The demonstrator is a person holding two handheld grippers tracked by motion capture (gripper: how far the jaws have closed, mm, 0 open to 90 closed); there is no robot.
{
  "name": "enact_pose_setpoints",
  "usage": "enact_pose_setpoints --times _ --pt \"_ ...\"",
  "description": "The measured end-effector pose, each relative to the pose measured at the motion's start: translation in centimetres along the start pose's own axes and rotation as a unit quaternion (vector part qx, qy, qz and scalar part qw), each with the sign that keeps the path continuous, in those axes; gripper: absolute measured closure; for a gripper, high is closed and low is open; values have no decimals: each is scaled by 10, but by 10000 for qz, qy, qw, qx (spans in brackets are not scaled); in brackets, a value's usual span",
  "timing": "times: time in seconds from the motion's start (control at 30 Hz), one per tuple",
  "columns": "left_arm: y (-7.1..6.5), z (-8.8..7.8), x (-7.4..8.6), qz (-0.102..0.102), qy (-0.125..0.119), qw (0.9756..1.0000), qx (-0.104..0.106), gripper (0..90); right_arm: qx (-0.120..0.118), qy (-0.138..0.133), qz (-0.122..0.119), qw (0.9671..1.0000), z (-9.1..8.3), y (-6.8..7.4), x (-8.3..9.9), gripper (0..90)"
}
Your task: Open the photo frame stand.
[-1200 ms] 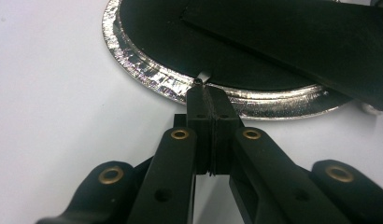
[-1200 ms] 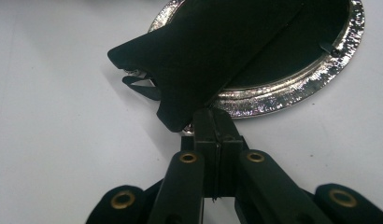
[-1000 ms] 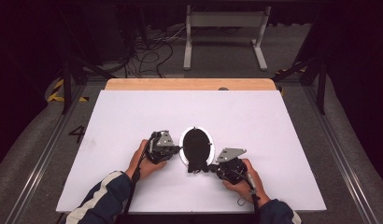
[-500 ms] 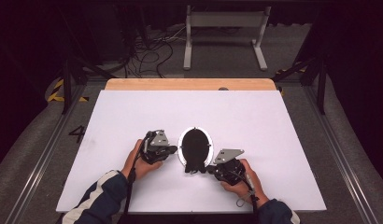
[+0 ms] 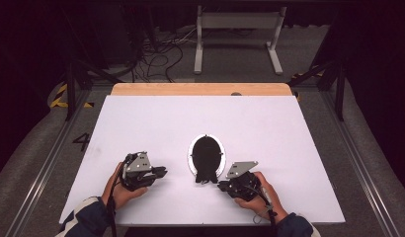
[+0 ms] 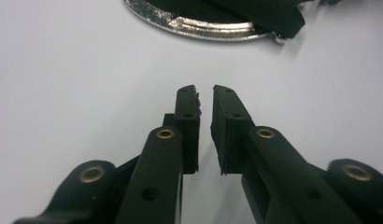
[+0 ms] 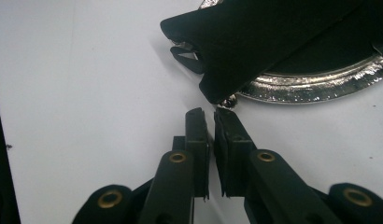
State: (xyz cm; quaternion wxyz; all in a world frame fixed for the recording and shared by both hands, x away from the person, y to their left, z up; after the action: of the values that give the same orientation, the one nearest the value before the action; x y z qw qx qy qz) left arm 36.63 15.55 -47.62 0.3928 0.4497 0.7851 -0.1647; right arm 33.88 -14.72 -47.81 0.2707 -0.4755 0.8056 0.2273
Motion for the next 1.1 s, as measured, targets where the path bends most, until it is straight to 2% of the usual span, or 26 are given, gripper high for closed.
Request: enact_pose_setpoints --times 0.17,0.47,0.53,0.63,0.83,0.97,1.03,1.1 --pt "2 1 5 -142 67 9999 -43 731 -21 38 23 10000 3 -1 -2 821" --pt "-4 8 6 -35 183 9998 11 690 34 -19 162 9999 2 -4 0 786" --pt "-4 9 6 -55 184 9998 3 686 -71 -108 218 9997 4 -4 -1 778" --pt "-3 10 7 -75 248 9997 -48 670 -108 -123 192 9997 6 -3 -3 771" --pt "-1 14 7 -154 297 9994 -101 624 -304 -247 386 9985 6 -5 -2 717" --pt "-1 17 6 -173 346 9992 -143 591 -431 -389 596 9965 6 -7 -5 672" --pt "-1 19 5 -136 368 9991 -153 579 -539 -505 718 9947 6 -8 -6 650" --pt "-2 20 5 -150 379 9990 -155 557 -727 -618 891 9914 7 -9 -7 623"
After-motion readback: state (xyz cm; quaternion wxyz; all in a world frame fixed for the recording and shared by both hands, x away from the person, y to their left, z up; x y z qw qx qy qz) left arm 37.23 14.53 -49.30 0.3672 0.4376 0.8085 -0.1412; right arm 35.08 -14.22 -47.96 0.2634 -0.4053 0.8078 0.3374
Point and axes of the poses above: each handheld gripper's, and its own axes: z roughly forward along the jaws, x roughly out of its underside, y roughly to its left, the point moved 4 cm from there along z, roughly forward along the jaws, and after that the axes turned 7 degrees about -x, right-handed, at the moved point
